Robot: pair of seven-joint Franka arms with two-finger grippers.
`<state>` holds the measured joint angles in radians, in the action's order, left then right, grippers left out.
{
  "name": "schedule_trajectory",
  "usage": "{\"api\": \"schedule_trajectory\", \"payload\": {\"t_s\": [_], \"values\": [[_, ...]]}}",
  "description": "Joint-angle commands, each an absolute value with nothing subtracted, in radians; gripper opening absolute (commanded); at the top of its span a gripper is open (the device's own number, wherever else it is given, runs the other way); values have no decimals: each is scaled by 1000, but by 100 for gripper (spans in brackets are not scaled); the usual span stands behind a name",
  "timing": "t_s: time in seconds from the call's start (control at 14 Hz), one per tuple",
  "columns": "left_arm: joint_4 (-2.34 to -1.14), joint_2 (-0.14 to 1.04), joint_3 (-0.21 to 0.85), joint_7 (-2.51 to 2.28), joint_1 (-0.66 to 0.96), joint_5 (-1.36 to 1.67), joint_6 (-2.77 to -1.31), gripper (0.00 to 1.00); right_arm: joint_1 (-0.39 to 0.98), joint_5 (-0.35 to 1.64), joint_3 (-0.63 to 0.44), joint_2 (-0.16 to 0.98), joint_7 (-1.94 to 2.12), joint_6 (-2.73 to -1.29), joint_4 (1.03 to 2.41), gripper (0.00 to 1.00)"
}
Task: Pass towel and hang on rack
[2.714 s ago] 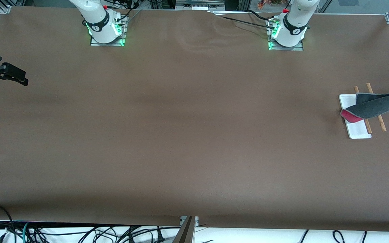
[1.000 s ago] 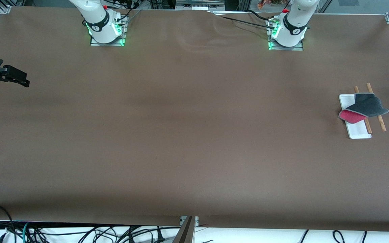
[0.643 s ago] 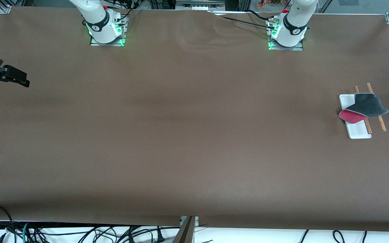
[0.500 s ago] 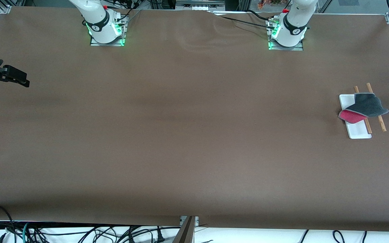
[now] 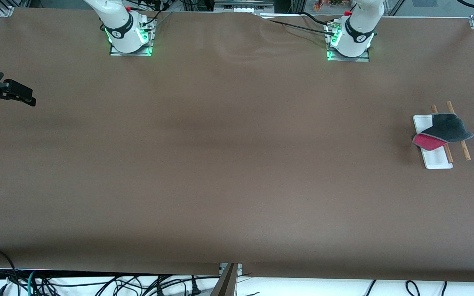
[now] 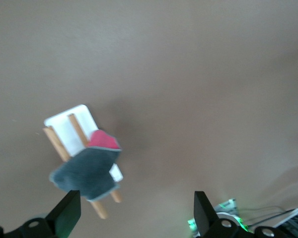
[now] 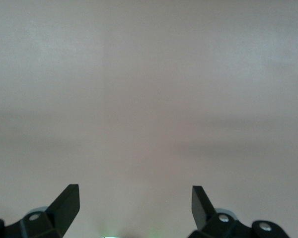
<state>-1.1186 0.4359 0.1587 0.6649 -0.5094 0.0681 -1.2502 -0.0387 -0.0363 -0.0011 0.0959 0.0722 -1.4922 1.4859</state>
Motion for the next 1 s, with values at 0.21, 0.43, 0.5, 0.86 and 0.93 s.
{"api": "schedule_trajectory", "payload": {"t_s": [0.21,0.43,0.5,0.86,0.93], "values": [[-1172,364,164,433,-382,31,-1235,100,-37,-21,-8,92,87,-1497,1488,100],[-1360,228,153,270,-289,31,-1322,100,-37,-20,-8,92,87,-1499,1488,100],[-1409,191,143,256,-258,29,-1356,100,-37,-21,-8,92,87,-1497,1488,100],[-1499,110,97,-68,-122,9,-1423,100,-37,-21,-8,94,87,-1497,1488,100],[-1499,109,68,-133,-73,9,-1440,100,-37,-21,-8,92,87,-1497,1488,100]]}}
